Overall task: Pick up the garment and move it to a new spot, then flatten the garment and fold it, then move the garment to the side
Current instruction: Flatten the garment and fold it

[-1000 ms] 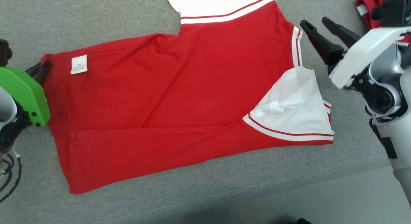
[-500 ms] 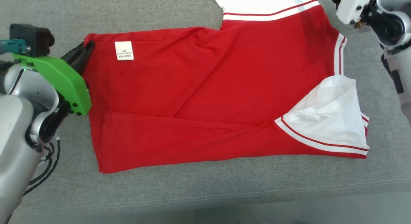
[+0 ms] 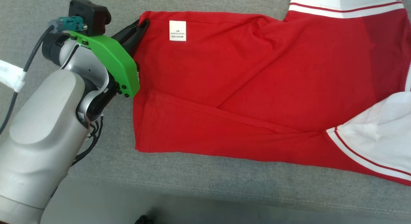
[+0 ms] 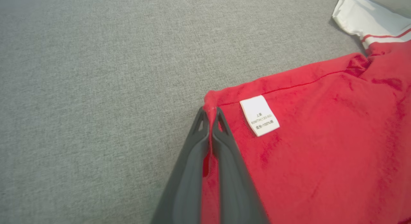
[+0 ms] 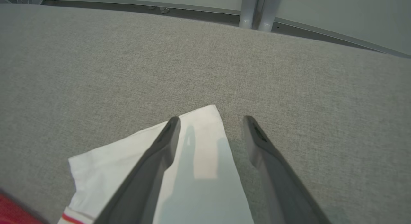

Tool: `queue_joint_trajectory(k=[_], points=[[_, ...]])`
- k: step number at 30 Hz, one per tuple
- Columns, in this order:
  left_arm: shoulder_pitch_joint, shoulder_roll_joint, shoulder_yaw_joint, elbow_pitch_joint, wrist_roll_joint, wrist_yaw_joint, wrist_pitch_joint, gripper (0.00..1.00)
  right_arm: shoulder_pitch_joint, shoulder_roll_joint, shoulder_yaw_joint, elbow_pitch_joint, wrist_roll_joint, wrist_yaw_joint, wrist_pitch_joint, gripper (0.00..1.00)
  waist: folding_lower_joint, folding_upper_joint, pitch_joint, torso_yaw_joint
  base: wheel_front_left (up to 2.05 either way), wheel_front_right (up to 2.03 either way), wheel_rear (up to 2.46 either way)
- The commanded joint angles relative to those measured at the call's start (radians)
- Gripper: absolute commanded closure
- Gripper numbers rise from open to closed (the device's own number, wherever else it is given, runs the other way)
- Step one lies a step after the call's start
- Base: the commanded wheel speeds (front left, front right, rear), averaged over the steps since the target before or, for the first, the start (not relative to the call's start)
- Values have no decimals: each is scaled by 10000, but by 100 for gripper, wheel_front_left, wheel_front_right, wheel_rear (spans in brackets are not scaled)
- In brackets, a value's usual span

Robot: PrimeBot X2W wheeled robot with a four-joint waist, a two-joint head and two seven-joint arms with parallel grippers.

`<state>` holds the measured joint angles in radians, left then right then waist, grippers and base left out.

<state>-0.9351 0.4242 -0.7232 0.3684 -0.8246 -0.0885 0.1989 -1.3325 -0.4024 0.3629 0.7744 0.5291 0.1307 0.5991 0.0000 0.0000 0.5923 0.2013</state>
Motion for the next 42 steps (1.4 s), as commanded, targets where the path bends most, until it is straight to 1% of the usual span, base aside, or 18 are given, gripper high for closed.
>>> queue_joint_trajectory(k=[1, 5, 11, 12, 13, 14, 15, 16, 17, 18, 22, 32, 36, 42], points=[[-244, -124, -62, 154, 70, -87, -96, 100, -182, -110, 2, 177, -124, 0, 31, 0, 0, 0, 333, 539, 0, 0, 0], [-442, -455, -269, 582, 42, -221, -293, 100, -350, -168, 92, 690, -241, 0, 88, 0, 0, 0, 336, 722, 0, 0, 0], [-698, -669, -482, 1040, -79, -330, -504, 100, -393, -189, 225, 1189, -289, 0, 338, 0, 0, 0, 383, 779, 0, 0, 0], [-739, -684, -514, 1088, -97, -342, -524, 100, -381, -176, 262, 1228, -272, 0, 353, 7, 0, 0, 387, 775, 0, 0, 0], [-774, -691, -545, 1134, -115, -349, -554, 100, -353, -159, 301, 1262, -234, 0, 390, 26, 0, 0, 387, 764, 0, 0, 0], [-814, -688, -569, 1176, -131, -359, -567, 100, -337, -148, 331, 1275, -195, 0, 402, 56, 0, 0, 391, 744, 0, 0, 0], [-814, -688, -569, 1176, -131, -359, -567, 100, -337, -148, 331, 1275, -195, 0, 402, 56, 0, 0, 391, 744, 0, 0, 0], [-854, -674, -596, 1218, -141, -373, -592, 100, -338, -138, 365, 1276, -178, 0, 399, 67, 0, 0, 401, 716, 0, 0, 0], [-896, -646, -614, 1256, -158, -382, -603, 100, -343, -123, 401, 1272, -154, 0, 394, 87, 0, 0, 412, 676, 0, 0, 0], [-938, -614, -626, 1287, -176, -390, -622, 100, -358, -109, 437, 1263, -111, 0, 393, 100, 0, 0, 422, 634, 0, 0, 0], [-1025, -490, -707, 1404, -222, -412, -658, 100, -398, -100, 561, 1149, 14, -6, 203, 100, 0, 0, 395, 450, 0, 0, 0], [-940, -86, -655, 1515, -350, -401, -803, 100, -367, 104, 656, 787, 590, -6, -854, 100, 0, 0, 43, -124, 0, 0, 0], [-654, 107, -643, 1520, -394, -327, -851, 100, -67, 74, 881, 503, 1020, -6, -1190, 100, 0, 0, -259, -361, 0, 0, 0], [-51, 496, -641, 1358, -514, -245, -910, 100, 566, -153, 1237, -104, 1798, -6, -1702, 100, 0, 0, -784, -745, 0, 0, 0]])
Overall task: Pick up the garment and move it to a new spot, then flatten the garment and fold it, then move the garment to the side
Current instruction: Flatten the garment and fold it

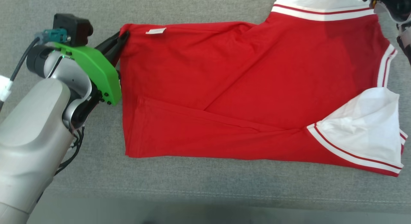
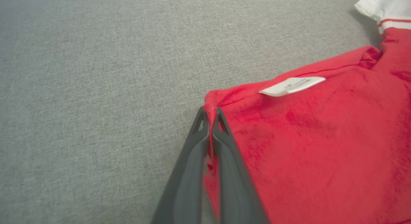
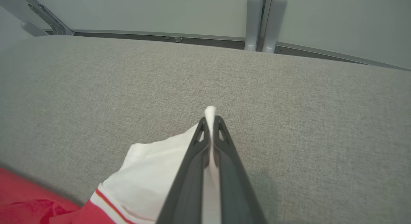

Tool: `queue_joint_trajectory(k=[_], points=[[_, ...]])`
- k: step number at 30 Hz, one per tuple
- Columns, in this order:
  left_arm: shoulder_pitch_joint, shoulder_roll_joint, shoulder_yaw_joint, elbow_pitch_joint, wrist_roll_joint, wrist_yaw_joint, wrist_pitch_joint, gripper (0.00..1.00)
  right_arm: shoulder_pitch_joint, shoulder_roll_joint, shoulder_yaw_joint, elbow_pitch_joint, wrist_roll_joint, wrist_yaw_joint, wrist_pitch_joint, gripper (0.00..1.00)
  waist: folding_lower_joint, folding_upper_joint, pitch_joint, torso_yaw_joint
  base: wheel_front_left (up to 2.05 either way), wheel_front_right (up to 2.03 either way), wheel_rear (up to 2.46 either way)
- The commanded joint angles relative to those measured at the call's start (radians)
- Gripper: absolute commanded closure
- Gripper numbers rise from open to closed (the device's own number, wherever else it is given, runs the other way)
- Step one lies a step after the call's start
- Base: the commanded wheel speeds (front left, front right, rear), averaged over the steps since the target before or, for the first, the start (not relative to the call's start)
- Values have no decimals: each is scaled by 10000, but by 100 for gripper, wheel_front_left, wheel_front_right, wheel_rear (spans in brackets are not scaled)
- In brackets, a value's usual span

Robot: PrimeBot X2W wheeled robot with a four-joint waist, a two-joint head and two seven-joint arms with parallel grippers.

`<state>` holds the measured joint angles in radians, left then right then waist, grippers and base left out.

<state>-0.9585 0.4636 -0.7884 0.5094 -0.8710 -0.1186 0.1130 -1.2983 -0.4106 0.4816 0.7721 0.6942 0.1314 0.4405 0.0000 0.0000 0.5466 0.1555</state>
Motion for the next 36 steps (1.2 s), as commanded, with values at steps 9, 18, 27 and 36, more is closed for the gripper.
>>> queue_joint_trajectory(k=[9, 18, 27, 36], points=[[1387, 872, 76, -989, -189, 352, -358, 100, 1815, -609, 685, -1454, 1505, -13, -905, 100, 0, 0, -1239, -882, 0, 0, 0], [2321, 1497, 176, -2066, -238, 782, -653, 100, 2860, -1110, 1098, -2426, 2131, -13, -1385, 100, 0, 0, -1694, -1139, 0, 0, 0], [3473, 1768, 239, -3055, -410, 1152, -1209, 100, 4004, -1497, 1414, -3314, 2581, -13, -1998, 100, 0, 0, -2026, -1319, 0, 0, 0], [4531, 1929, 413, -3254, -725, 1278, -1959, 100, 4951, -1721, 1482, -3944, 2850, -13, -2513, 100, 0, 0, -2181, -1430, 0, 0, 0]])
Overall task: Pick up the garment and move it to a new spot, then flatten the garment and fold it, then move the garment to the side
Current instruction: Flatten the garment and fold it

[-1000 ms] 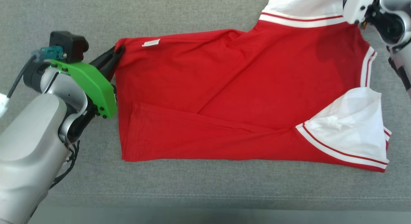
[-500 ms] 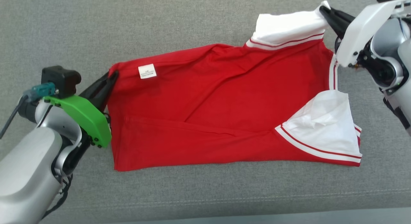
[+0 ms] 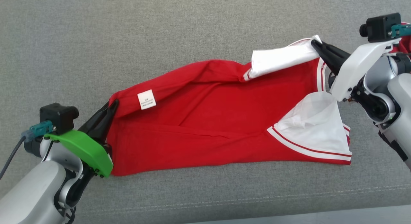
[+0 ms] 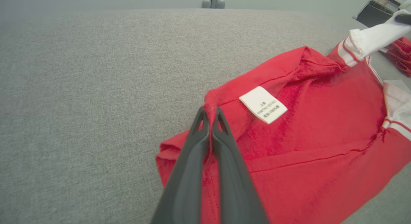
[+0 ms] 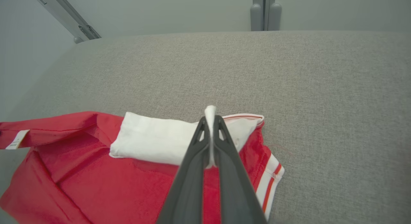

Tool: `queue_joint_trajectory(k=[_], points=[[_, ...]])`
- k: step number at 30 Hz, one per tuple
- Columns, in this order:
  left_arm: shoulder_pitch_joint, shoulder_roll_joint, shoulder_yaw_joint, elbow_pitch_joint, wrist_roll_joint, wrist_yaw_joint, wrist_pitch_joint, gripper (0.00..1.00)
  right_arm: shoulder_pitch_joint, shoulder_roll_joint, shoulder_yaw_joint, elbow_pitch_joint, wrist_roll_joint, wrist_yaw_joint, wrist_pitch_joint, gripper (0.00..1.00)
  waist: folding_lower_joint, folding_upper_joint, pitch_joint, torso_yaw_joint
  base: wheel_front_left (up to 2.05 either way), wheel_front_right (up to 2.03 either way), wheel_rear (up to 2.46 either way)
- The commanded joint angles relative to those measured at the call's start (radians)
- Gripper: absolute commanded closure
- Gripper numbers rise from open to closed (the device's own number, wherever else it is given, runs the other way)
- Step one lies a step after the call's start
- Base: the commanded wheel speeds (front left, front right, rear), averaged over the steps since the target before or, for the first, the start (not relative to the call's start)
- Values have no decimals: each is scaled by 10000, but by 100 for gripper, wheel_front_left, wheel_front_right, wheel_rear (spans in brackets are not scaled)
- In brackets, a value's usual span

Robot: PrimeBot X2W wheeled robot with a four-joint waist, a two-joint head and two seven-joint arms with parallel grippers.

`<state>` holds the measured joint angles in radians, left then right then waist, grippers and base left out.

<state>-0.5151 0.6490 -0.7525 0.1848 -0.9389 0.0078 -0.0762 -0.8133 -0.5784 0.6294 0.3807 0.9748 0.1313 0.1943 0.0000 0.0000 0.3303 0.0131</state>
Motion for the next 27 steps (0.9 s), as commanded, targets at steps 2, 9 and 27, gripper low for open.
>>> queue_joint_trajectory(k=[2, 9, 27], points=[[319, 50, 104, 10, -152, 64, -229, 100, 316, -71, -17, -144, 121, -11, -157, 100, 0, 0, -74, -9, 0, 0, 0], [991, -48, 174, -25, -410, 87, -709, 100, 1113, -159, -304, -424, 320, -11, -527, 100, 0, 0, -239, -24, 0, 0, 0], [2013, 48, 453, -457, -578, 51, -1509, 100, 2861, -279, -1308, -1300, 185, -9, -888, 100, 0, 0, -209, -172, 0, 0, 0]])
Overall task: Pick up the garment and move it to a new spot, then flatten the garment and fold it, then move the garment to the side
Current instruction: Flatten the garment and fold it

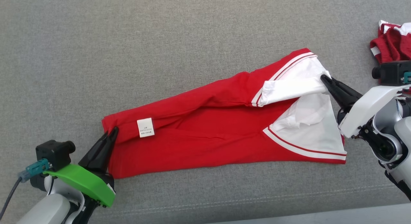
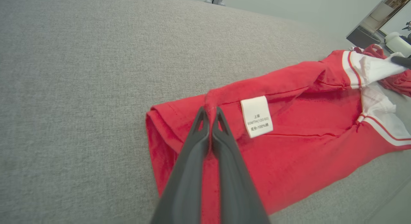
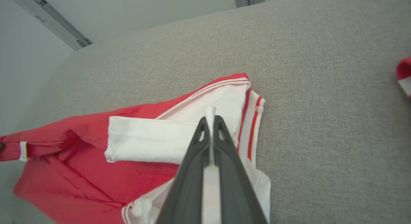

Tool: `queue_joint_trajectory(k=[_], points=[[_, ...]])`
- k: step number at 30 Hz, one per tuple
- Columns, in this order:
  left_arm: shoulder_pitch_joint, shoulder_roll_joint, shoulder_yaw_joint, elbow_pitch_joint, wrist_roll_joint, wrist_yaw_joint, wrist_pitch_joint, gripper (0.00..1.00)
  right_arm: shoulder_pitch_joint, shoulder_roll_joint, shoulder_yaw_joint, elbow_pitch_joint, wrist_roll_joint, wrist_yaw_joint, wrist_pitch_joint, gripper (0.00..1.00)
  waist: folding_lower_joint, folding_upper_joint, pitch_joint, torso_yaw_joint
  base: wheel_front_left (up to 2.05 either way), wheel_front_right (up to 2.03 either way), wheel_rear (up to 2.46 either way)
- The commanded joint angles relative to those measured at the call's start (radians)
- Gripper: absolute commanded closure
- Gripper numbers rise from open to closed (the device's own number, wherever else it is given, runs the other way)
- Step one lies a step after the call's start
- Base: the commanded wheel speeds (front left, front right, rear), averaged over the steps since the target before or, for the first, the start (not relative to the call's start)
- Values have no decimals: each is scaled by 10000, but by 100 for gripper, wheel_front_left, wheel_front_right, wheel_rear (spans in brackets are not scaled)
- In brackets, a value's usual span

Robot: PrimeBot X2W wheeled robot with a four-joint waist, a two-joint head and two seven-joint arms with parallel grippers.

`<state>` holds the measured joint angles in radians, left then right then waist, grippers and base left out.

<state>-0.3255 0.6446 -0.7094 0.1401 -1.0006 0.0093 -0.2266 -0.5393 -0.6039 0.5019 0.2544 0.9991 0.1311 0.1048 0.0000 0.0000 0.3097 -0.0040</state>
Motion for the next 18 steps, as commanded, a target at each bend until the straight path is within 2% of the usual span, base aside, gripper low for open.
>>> queue_joint_trajectory(k=[1, 8, 18], points=[[129, 130, -31, -43, 95, 72, 53, 100, 182, -42, -51, -73, -131, -7, 78, 100, 0, 0, -9, -2, 0, 0, 0], [260, 362, -319, -247, 343, 282, 471, 100, 601, 28, -175, -202, -492, -7, 504, 100, 0, 0, -60, -1, 0, 0, 0], [245, 184, -541, 157, 326, 305, 659, 100, 913, 339, -231, 110, -1069, -7, 618, 100, 0, 0, -113, -94, 0, 0, 0]])
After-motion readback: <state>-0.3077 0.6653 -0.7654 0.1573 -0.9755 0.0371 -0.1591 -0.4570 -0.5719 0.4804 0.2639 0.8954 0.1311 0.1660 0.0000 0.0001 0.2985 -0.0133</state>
